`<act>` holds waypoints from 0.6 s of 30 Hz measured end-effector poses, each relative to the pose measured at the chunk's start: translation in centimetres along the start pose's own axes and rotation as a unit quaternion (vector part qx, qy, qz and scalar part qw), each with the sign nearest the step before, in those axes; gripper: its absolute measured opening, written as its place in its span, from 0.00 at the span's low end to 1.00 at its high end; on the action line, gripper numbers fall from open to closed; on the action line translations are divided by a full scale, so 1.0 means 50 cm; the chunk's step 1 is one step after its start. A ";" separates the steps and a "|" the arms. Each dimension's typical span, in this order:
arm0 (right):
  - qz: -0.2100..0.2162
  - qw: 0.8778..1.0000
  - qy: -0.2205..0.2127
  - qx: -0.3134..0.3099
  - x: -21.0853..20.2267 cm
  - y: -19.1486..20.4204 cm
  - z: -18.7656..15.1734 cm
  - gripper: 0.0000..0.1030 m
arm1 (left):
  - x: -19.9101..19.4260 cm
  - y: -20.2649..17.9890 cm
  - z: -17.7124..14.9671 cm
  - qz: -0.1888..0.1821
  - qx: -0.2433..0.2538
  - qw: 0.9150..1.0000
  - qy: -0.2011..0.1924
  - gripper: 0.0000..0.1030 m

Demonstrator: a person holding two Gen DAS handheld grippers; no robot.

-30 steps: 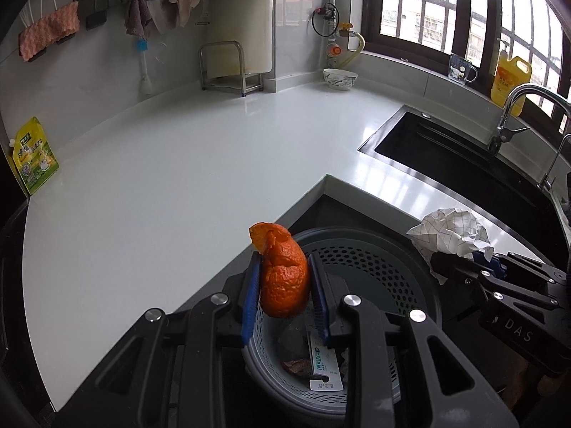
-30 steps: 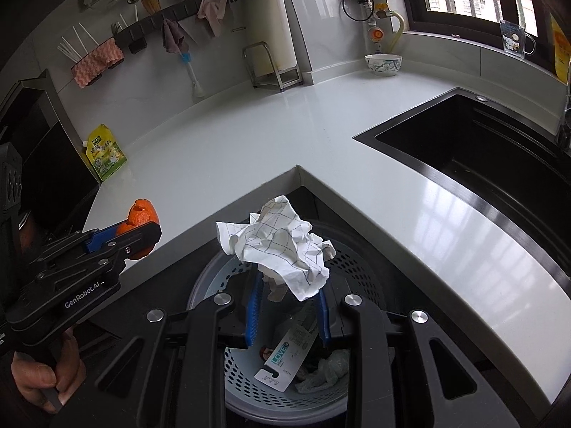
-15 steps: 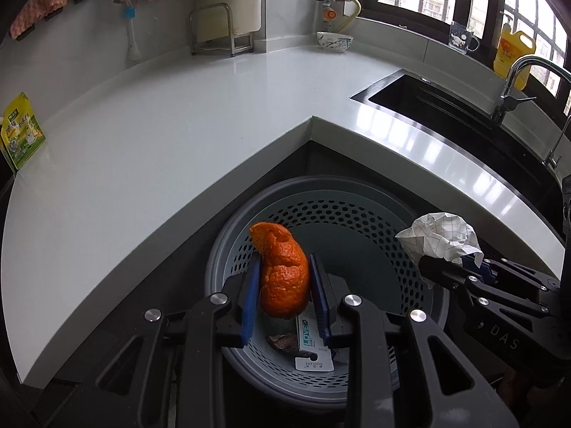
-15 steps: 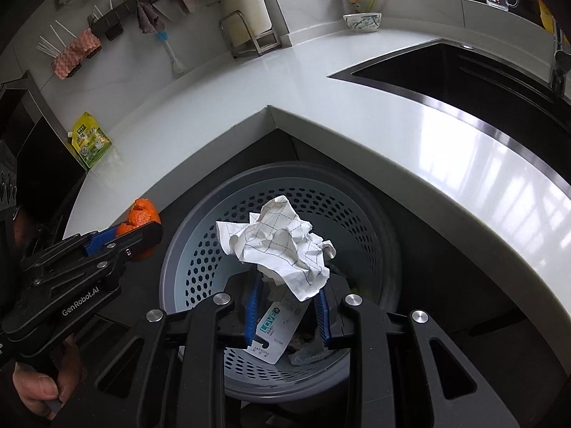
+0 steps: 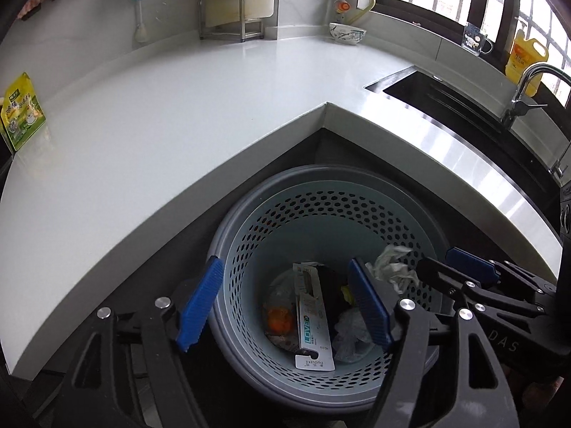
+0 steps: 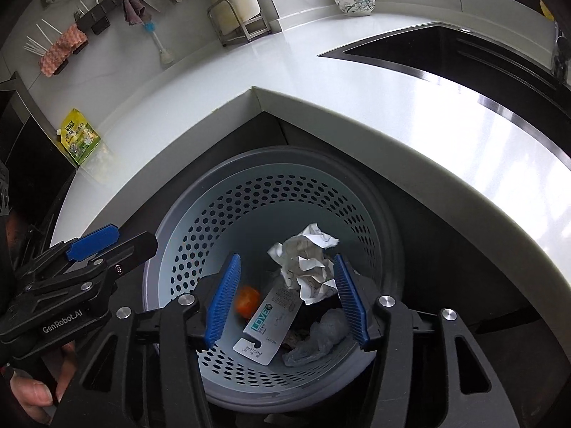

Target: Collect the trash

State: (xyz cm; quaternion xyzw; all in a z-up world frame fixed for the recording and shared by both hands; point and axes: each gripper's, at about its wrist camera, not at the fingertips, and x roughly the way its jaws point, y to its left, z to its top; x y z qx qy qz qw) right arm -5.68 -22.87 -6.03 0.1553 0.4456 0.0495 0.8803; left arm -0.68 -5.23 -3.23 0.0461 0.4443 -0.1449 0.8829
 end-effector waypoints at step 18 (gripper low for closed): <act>-0.012 1.000 0.003 -0.003 0.006 0.001 0.006 0.52 | 0.009 0.012 0.003 0.018 -0.015 1.000 0.006 0.76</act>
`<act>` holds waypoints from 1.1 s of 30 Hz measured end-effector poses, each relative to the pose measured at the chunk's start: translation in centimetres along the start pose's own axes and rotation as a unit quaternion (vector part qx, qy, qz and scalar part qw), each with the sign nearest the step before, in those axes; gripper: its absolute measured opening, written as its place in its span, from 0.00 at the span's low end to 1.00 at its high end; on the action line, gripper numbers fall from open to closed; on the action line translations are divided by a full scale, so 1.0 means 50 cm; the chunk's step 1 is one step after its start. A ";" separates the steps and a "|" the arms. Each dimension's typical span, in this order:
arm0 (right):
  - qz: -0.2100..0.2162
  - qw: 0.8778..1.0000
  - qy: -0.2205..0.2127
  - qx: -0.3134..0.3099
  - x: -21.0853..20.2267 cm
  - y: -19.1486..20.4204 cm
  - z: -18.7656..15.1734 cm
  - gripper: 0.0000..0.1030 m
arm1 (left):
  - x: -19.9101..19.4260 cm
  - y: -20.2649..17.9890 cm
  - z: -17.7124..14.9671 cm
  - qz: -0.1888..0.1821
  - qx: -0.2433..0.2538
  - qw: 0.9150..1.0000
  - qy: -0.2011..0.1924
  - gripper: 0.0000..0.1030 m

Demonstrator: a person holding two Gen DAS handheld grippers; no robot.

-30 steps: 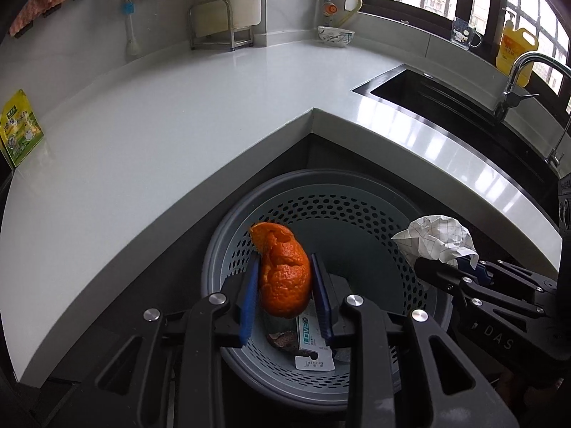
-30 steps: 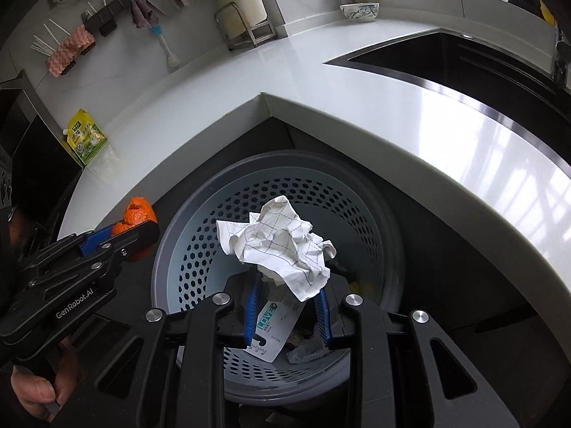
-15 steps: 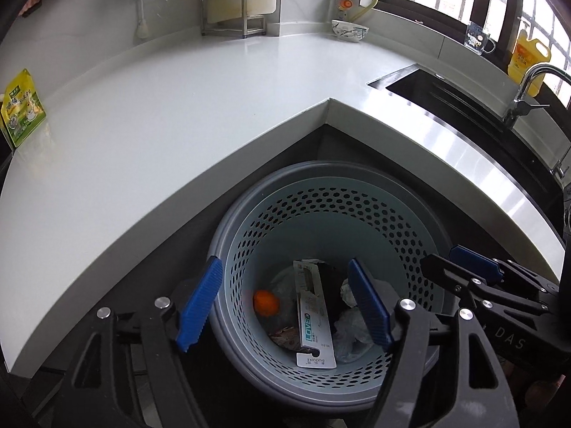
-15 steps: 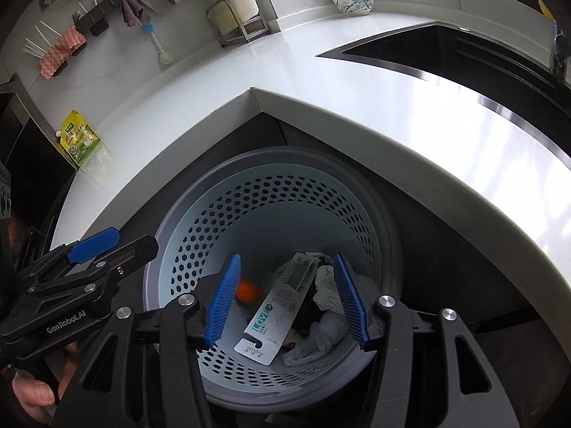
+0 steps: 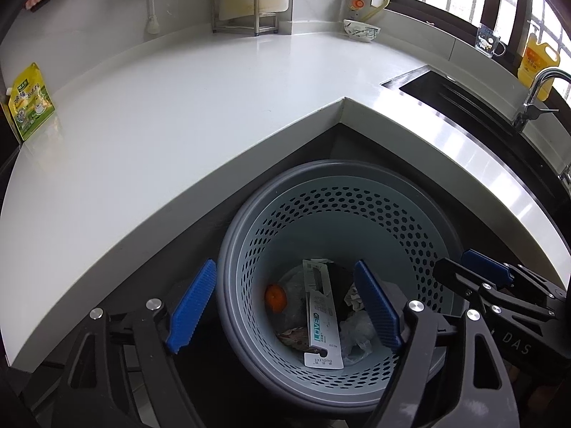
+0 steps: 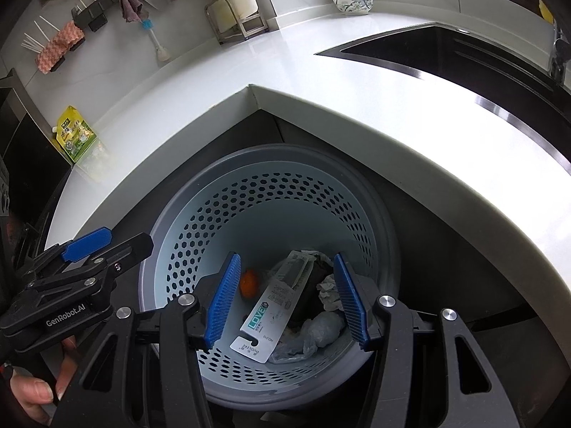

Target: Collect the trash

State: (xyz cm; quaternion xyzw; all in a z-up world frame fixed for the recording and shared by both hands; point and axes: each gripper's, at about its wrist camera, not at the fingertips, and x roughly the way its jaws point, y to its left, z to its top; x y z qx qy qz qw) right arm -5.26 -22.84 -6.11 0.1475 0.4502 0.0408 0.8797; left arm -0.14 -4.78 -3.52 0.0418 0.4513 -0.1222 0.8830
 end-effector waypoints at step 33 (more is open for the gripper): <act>-0.013 1.000 -0.004 0.000 -0.011 -0.004 -0.003 0.54 | -0.003 0.005 -0.001 0.022 0.004 1.000 -0.001 0.92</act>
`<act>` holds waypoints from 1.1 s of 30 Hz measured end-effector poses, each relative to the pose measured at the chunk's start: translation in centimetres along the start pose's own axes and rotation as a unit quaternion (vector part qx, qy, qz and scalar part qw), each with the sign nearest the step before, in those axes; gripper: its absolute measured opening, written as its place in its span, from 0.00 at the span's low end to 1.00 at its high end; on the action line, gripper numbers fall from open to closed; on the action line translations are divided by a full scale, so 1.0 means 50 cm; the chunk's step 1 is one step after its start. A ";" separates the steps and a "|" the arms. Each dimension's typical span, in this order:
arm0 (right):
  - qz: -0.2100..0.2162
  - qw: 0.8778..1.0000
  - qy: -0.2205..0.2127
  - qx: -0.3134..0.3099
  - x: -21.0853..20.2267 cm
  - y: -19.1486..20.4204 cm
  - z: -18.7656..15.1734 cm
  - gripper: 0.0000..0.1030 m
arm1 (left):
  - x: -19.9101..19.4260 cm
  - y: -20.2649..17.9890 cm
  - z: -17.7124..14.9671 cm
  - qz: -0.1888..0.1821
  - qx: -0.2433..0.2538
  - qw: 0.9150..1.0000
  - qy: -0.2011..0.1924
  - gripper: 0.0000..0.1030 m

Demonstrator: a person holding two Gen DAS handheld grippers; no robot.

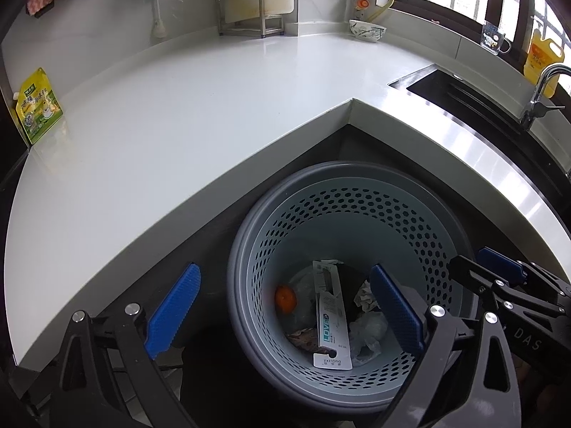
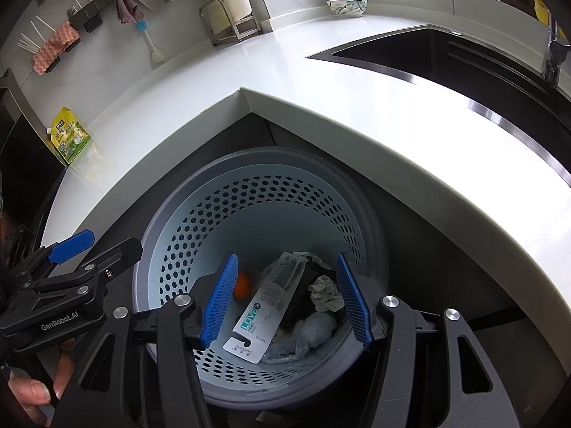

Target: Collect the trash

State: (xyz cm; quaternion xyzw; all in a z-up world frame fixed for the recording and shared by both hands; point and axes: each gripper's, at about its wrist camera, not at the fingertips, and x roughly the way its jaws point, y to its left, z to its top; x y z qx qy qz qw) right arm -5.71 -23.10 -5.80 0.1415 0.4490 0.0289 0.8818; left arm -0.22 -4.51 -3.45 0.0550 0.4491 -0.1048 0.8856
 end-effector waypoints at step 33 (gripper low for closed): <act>-0.002 1.000 -0.001 0.003 -0.002 -0.004 -0.001 0.54 | 0.003 -0.001 -0.002 0.022 -0.002 1.000 0.005 0.93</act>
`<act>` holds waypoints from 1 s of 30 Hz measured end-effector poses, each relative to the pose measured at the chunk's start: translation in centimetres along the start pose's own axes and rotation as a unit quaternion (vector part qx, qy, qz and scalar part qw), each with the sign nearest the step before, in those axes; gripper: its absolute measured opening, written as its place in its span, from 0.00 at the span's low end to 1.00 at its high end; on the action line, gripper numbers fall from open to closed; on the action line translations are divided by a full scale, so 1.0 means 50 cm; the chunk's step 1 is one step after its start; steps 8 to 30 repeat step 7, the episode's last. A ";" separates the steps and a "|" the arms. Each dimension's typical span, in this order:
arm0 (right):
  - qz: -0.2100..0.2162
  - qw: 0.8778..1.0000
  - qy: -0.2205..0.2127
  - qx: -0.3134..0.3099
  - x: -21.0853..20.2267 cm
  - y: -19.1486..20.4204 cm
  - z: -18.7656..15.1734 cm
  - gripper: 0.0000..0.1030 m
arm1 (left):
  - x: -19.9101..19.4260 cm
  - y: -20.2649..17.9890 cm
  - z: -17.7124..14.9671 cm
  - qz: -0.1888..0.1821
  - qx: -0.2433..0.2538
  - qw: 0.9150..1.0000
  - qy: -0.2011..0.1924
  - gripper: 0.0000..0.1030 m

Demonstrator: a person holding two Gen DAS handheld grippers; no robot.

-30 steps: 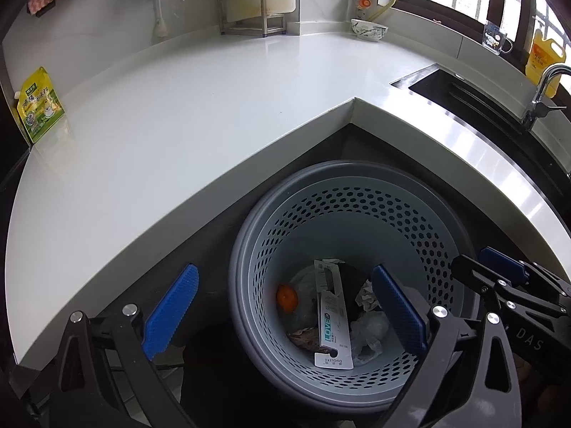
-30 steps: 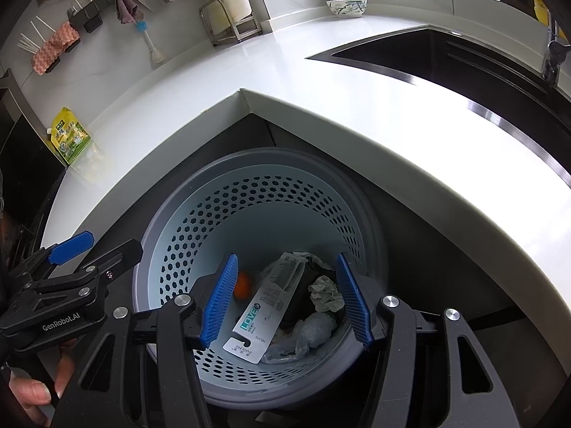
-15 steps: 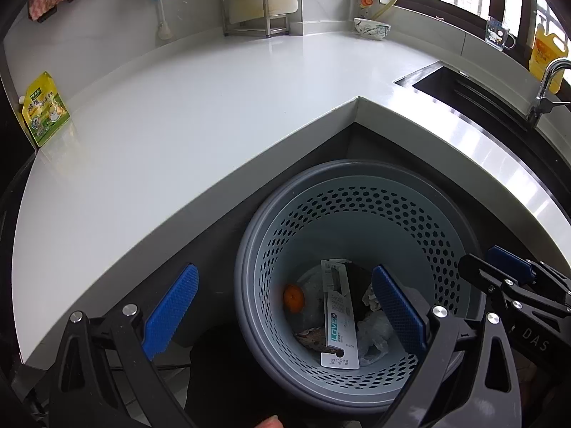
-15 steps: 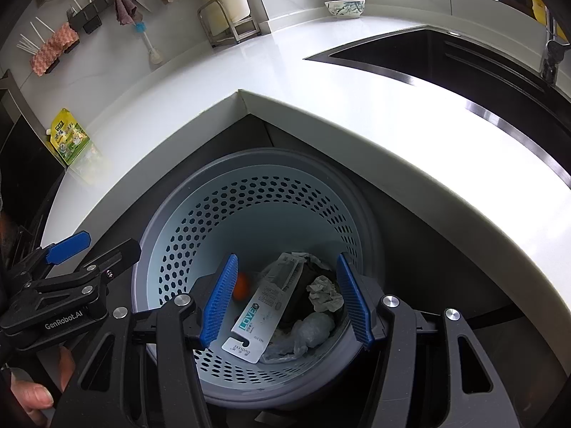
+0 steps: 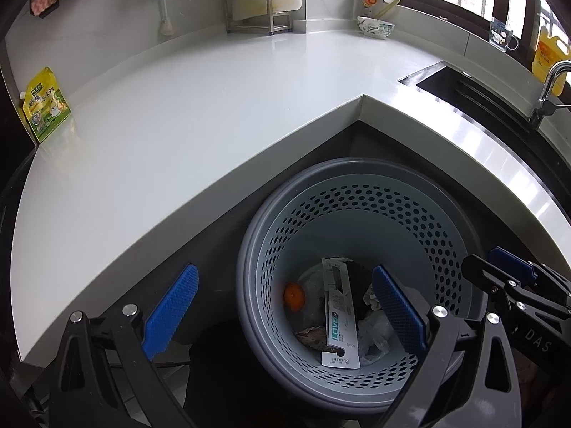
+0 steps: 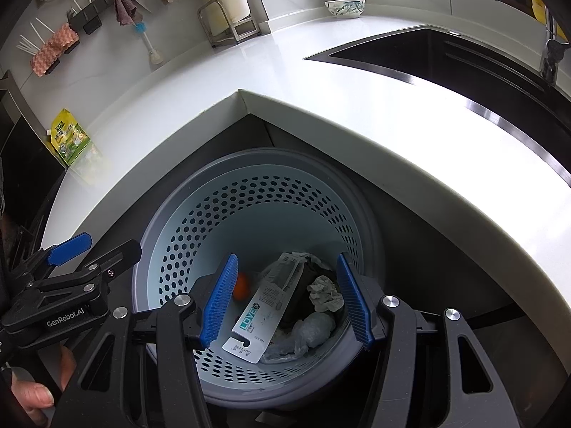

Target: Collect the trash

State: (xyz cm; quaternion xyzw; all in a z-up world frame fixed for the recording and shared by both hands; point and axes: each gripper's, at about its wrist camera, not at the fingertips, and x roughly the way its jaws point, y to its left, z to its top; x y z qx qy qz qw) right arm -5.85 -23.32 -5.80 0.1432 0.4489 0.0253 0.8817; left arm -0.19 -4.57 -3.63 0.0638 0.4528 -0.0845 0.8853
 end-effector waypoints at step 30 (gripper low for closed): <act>-0.001 1.000 -0.001 0.000 -0.001 0.000 0.000 0.54 | 0.003 0.000 0.000 0.000 0.000 1.000 0.003 0.93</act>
